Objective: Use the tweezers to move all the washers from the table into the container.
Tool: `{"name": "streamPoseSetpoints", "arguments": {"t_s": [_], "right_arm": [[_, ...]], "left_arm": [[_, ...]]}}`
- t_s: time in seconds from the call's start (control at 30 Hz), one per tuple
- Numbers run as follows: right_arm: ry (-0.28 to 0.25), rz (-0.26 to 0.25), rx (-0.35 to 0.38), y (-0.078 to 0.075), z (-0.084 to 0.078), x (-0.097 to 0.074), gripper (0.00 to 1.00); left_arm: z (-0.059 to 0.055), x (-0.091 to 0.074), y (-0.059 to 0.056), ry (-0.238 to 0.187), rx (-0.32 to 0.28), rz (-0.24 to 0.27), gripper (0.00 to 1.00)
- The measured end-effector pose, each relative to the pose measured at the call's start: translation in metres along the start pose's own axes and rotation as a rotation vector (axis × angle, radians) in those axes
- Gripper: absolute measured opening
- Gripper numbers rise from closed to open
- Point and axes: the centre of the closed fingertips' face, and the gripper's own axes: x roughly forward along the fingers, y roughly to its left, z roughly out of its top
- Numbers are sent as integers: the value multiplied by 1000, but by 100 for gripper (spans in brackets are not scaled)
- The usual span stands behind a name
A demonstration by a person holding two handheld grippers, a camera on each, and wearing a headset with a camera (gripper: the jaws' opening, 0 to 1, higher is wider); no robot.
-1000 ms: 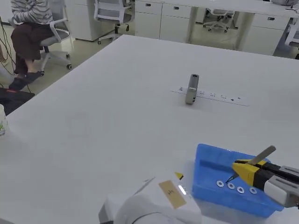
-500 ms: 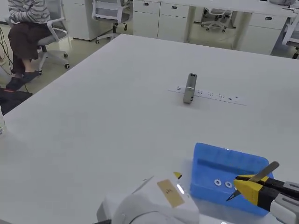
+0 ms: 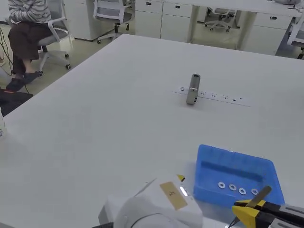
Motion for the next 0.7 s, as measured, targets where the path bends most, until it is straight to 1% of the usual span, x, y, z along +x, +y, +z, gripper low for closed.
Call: {"name": "streamPoseSetpoints", "arguments": {"t_s": [0.13,0.23,0.37,0.43,0.47,0.5,0.63,0.7], "right_arm": [[3,-3,1,-1,-2,0,4],[18,-5,-11,-2,-5,1,4],[23,0,-18,-1,-7,3,4],[39,0,-38,1,-10,4,4],[28,0,-61,2,-9,5,4],[33,1,-62,3,-10,5,4],[34,2,-136,10,-10,7,4],[30,-9,-163,12,-10,8,3]], "left_arm": [[0,0,0,0,0,0,90],[0,0,0,1,0,-2,90],[0,0,-1,2,2,-2,90],[0,0,0,3,0,-1,90],[0,0,0,3,0,-1,90],[-1,0,0,4,2,-1,90],[0,0,0,4,4,0,90],[-1,0,0,5,2,-1,90]]}}
